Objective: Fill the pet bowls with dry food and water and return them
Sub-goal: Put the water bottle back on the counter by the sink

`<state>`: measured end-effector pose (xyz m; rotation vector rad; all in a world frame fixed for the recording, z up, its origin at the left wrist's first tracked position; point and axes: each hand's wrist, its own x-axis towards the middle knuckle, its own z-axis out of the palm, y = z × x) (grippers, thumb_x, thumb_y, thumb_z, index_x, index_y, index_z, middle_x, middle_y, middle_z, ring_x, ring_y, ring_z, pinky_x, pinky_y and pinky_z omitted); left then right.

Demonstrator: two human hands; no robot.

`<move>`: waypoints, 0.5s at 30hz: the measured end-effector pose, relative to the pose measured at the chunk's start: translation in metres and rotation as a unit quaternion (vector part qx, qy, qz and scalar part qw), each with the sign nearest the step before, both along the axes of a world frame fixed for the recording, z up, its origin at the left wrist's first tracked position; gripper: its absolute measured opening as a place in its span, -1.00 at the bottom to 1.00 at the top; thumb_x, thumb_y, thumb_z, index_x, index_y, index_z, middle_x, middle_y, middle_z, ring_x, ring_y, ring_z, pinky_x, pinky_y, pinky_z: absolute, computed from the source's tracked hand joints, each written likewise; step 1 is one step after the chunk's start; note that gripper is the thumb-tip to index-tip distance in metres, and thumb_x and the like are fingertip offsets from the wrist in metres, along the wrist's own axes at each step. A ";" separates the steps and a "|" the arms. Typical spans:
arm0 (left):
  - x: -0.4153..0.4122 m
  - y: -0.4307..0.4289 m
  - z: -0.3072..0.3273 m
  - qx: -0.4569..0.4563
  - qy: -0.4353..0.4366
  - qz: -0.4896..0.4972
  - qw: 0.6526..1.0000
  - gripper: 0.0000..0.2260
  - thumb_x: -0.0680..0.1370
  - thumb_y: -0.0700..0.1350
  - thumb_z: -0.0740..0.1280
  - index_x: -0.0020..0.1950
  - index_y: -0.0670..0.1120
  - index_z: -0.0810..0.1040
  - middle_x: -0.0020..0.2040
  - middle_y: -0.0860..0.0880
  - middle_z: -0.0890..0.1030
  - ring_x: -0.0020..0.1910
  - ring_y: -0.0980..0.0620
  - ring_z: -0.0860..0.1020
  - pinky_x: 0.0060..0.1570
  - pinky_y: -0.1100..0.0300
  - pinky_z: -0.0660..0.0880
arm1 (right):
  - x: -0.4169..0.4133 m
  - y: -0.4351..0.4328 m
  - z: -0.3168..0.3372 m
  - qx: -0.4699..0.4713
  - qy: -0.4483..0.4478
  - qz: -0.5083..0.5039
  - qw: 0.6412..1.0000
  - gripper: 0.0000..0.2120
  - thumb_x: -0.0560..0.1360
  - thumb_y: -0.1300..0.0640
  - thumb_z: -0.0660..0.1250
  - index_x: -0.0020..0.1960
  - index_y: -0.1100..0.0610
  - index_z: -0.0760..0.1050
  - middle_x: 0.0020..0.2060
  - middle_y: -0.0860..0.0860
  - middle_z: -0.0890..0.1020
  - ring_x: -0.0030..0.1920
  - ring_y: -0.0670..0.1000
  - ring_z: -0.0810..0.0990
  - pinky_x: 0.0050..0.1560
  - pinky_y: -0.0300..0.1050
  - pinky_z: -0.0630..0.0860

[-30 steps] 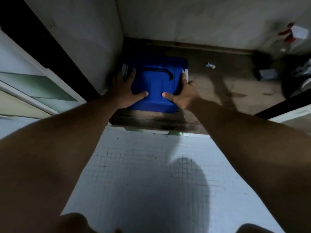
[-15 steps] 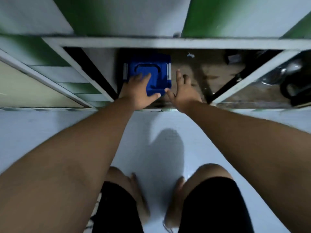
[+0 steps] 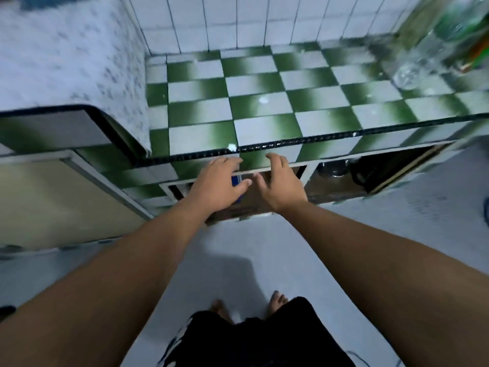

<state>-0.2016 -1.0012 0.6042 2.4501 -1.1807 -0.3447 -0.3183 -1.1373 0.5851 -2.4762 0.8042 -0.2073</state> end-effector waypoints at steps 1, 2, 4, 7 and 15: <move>0.001 -0.005 0.013 -0.011 -0.001 -0.007 1.000 -0.45 0.55 0.17 0.39 0.47 -0.05 0.45 0.37 -0.08 0.53 0.38 -0.11 0.45 0.38 0.01 0.39 | -0.002 -0.003 0.013 -0.005 -0.012 -0.010 1.000 -0.45 0.59 -0.14 0.23 0.47 0.11 0.24 0.39 0.09 0.37 0.30 0.18 0.48 0.13 0.11 0.53; 0.001 -0.009 0.024 -0.018 0.002 -0.011 1.000 -0.45 0.55 0.17 0.39 0.48 -0.04 0.44 0.38 -0.07 0.52 0.39 -0.11 0.44 0.38 0.01 0.39 | -0.003 -0.006 0.025 -0.011 -0.022 -0.021 0.999 -0.45 0.59 -0.14 0.23 0.47 0.11 0.23 0.40 0.08 0.36 0.30 0.17 0.48 0.13 0.10 0.53; 0.005 -0.021 0.043 -0.028 0.002 -0.024 0.999 -0.46 0.56 0.18 0.38 0.47 0.00 0.44 0.37 -0.05 0.52 0.38 -0.09 0.44 0.36 -0.01 0.41 | -0.005 -0.016 0.049 -0.022 -0.039 -0.041 0.998 -0.46 0.60 -0.15 0.21 0.47 0.08 0.23 0.41 0.05 0.35 0.29 0.15 0.49 0.12 0.07 0.51; 0.009 -0.046 0.064 -0.052 0.006 -0.045 0.998 -0.49 0.54 0.20 0.39 0.44 0.05 0.46 0.34 -0.03 0.54 0.34 -0.06 0.47 0.32 -0.01 0.45 | -0.010 -0.037 0.077 -0.029 -0.066 -0.089 0.993 -0.47 0.60 -0.17 0.21 0.46 0.07 0.24 0.40 0.02 0.34 0.27 0.12 0.51 0.13 0.06 0.51; -0.015 -0.140 0.078 -0.095 0.085 -0.085 0.988 -0.50 0.51 0.18 0.45 0.39 0.03 0.50 0.26 -0.04 0.58 0.27 0.00 0.54 0.29 0.03 0.48 | -0.056 -0.110 0.097 0.012 -0.108 -0.190 0.976 -0.51 0.58 -0.15 0.26 0.41 0.08 0.31 0.34 0.02 0.41 -0.06 -0.04 0.55 0.16 0.07 0.53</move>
